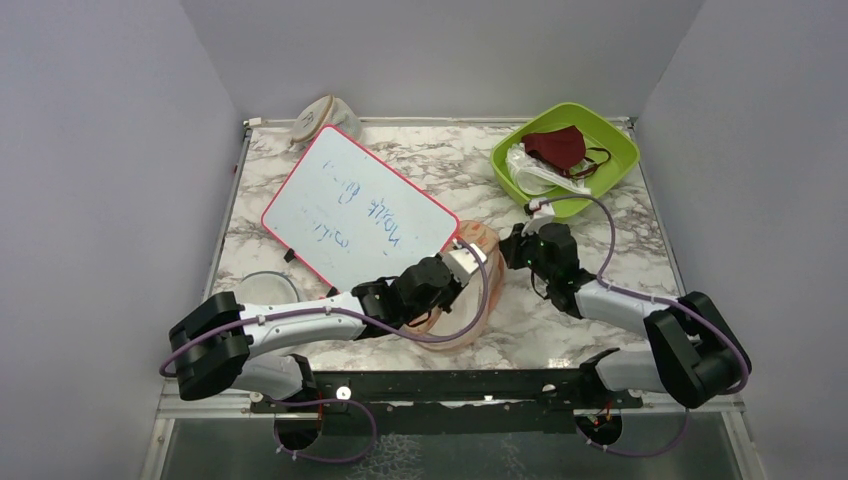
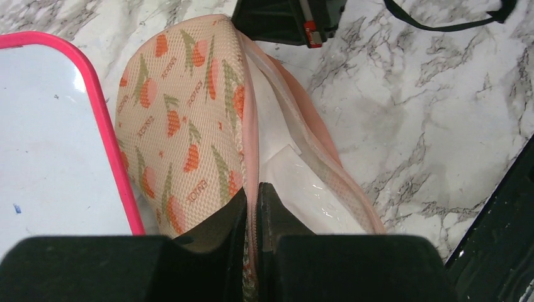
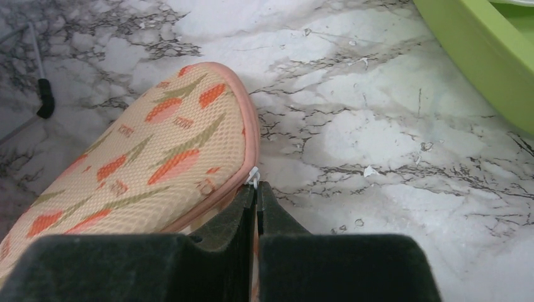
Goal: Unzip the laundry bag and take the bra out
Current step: Unzip the laundry bag at the center of the board.
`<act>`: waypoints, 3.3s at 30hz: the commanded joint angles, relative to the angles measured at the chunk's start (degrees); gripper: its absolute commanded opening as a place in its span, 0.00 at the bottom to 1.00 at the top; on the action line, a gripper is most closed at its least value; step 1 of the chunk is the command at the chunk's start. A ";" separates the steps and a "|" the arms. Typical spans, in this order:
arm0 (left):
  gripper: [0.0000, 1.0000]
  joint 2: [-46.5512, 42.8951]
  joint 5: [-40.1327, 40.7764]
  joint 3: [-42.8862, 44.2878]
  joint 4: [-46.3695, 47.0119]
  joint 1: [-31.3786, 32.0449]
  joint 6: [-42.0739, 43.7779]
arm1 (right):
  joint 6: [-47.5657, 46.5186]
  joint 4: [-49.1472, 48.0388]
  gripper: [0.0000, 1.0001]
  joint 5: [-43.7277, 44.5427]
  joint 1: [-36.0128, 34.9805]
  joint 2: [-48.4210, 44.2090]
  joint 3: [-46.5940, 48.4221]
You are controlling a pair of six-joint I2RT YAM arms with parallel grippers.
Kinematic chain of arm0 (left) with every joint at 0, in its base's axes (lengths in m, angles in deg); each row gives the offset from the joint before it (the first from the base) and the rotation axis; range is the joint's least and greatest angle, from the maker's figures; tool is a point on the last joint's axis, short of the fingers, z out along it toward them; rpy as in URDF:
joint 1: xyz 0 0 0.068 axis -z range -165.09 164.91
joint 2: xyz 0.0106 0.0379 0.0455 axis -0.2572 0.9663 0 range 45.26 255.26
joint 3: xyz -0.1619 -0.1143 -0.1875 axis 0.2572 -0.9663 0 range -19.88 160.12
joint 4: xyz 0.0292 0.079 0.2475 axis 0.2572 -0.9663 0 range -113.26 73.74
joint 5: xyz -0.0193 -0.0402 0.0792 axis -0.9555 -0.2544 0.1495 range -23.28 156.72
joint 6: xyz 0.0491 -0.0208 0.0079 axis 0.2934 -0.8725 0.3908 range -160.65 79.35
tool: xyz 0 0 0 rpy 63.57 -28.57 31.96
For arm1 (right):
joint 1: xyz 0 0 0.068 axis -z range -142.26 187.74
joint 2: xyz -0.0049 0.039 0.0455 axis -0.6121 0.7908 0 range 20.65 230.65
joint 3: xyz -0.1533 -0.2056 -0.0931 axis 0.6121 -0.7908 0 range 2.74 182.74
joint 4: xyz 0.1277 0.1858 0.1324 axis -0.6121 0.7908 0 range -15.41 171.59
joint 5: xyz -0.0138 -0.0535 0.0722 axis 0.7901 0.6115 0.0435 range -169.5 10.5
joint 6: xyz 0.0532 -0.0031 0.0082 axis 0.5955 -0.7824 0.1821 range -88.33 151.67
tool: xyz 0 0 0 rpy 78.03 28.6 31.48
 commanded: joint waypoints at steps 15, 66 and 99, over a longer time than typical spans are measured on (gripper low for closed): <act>0.23 5.52 -7.79 3.97 -0.38 0.59 -1.80 | -3.16 10.41 0.01 -9.92 3.24 -10.02 0.30; 0.00 6.05 -24.41 9.55 9.24 0.39 22.61 | -11.72 -2.07 0.01 -16.02 3.28 -8.60 -0.94; 0.76 18.11 -10.78 20.40 -5.31 1.08 12.29 | -6.19 13.86 0.01 -5.89 6.84 -29.42 -5.91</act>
